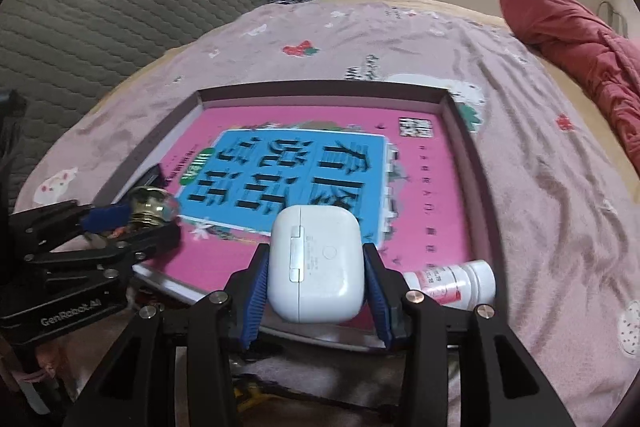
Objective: Organize rigid objects
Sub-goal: 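Lower the doorknob onto the pink book while the right tool lowers the earbud case beside it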
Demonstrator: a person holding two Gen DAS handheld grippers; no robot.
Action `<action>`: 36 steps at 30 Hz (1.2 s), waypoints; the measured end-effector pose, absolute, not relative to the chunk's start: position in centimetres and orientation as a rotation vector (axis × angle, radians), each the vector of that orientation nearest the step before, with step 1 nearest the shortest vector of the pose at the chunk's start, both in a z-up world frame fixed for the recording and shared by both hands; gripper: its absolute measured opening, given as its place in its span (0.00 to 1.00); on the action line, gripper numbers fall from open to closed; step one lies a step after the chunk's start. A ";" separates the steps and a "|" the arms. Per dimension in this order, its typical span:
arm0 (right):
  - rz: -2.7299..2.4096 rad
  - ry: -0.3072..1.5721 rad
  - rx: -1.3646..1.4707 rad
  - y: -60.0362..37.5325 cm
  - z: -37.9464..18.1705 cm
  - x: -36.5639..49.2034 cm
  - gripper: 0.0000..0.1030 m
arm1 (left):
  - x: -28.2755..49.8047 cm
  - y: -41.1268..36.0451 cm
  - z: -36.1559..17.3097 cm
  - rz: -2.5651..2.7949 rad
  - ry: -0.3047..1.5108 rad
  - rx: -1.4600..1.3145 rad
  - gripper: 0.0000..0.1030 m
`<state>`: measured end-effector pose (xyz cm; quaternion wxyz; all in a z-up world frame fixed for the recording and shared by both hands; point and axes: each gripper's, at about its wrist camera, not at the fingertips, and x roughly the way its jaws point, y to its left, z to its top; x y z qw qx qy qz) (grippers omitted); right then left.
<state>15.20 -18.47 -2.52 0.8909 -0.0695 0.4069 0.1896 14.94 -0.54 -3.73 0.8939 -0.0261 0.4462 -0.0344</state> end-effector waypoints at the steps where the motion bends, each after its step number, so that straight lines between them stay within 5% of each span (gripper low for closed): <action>1: 0.392 0.849 -0.136 -18.6 -2.6 15.2 0.43 | 14.9 -0.5 -3.7 -0.073 0.924 -0.052 0.48; 36: 0.421 0.834 -0.121 -18.9 -2.4 14.9 0.44 | 14.6 -0.1 -3.5 -0.041 0.938 -0.034 0.48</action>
